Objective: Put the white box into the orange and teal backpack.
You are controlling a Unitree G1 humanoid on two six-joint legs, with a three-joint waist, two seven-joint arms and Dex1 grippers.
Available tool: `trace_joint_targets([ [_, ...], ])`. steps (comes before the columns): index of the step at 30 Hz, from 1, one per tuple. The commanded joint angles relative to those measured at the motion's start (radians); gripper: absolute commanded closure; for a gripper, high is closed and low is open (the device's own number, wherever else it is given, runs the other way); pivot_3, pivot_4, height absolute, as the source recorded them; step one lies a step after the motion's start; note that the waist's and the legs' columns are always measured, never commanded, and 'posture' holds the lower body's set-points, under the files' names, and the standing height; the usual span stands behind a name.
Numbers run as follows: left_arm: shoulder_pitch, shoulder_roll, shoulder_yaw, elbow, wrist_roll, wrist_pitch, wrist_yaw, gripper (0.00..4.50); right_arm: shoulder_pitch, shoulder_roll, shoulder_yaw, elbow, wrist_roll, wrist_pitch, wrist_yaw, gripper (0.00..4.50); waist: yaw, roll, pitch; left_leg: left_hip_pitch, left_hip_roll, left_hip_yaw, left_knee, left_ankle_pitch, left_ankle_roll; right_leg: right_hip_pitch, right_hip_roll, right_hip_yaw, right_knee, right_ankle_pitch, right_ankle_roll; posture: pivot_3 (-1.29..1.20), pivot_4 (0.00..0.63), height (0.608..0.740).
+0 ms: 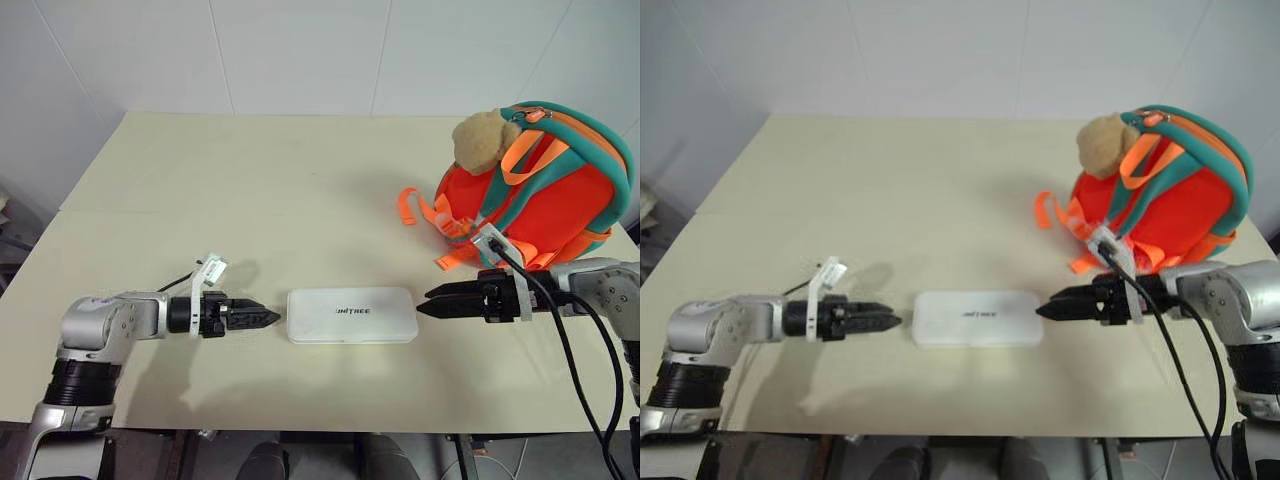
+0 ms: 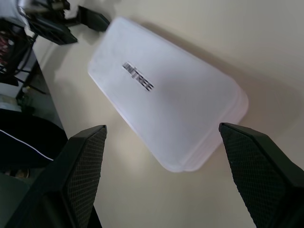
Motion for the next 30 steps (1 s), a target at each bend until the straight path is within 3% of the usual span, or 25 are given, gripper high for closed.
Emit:
trace_joint_targets([
  [1,-0.006,-0.019,-0.025,0.026,-0.027,0.083,0.021,0.03,-0.029,-0.015,0.022,0.011,-0.013,-0.008,0.002,0.00,0.000,0.000,0.000,0.000,0.000,0.000,0.000,0.000,0.000,0.000,0.000,0.000,0.000,0.000,0.000,0.00,0.150,0.740],
  [6,-0.011,-0.003,-0.077,0.031,-0.022,0.102,0.013,0.03,-0.055,0.009,0.064,0.039,-0.029,-0.011,-0.006,0.00,0.001,0.000,0.000,0.000,0.000,0.000,-0.001,0.000,0.000,0.000,0.000,0.000,-0.001,0.000,0.000,0.00,0.150,0.740],
  [19,-0.058,-0.070,-0.133,0.134,-0.025,0.128,0.007,0.03,-0.064,0.074,0.104,0.038,-0.051,-0.047,-0.019,0.00,0.004,0.000,0.000,0.000,-0.002,0.000,0.000,0.000,0.000,0.001,-0.002,-0.001,-0.001,0.000,0.000,0.00,0.150,0.740],
  [30,-0.051,-0.115,-0.079,0.125,-0.053,0.210,0.050,0.03,-0.035,0.055,0.078,0.032,-0.071,-0.083,-0.023,0.00,0.002,0.000,-0.001,0.001,-0.002,0.000,0.000,0.000,0.000,0.001,-0.003,-0.001,-0.002,0.000,0.000,0.00,0.150,0.740],
])
